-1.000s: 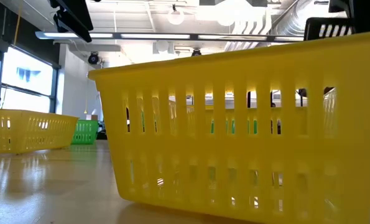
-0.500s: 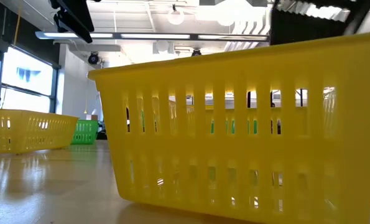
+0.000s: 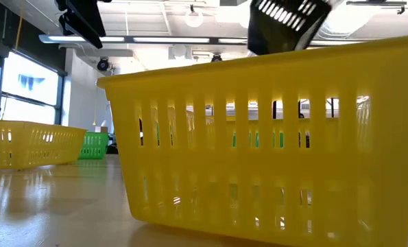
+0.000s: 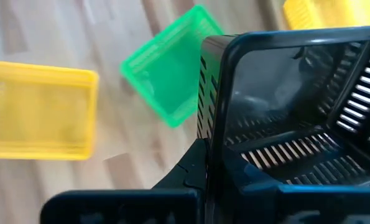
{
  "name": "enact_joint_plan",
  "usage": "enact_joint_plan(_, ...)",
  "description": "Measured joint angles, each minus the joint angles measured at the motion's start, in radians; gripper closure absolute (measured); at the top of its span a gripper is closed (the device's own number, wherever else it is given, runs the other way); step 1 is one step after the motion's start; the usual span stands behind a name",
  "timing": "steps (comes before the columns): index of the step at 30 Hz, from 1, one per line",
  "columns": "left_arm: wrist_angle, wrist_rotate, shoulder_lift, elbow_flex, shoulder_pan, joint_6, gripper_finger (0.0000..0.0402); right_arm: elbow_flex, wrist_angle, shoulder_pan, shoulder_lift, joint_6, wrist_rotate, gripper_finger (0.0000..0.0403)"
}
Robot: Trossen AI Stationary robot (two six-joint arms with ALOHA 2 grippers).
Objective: Stack baskets on shelf by color
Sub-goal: Put the middle right black bin on the shelf
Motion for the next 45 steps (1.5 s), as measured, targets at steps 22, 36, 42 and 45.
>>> enact_joint_plan(22, 0.0, -0.034, 0.0, 0.0, 0.0, -0.001, 0.0206, 0.0, -0.004, -0.33, 0.0, -0.56, -0.056, 0.0403)
enact_joint_plan(36, 0.0, -0.034, 0.0, 0.0, 0.0, -0.004, 0.0206, -0.003, -0.041, -0.455, 0.098, -0.673, -0.076, 0.0403)
enact_joint_plan(42, 0.0, -0.034, 0.0, 0.0, 0.0, -0.004, 0.0206, -0.003, -0.064, -0.516, 0.148, -0.698, -0.076, 0.0403)
enact_joint_plan(45, 0.0, -0.034, 0.0, 0.0, 0.0, -0.003, 0.0206, -0.003, -0.069, -0.555, 0.172, -0.71, -0.077, 0.0403)
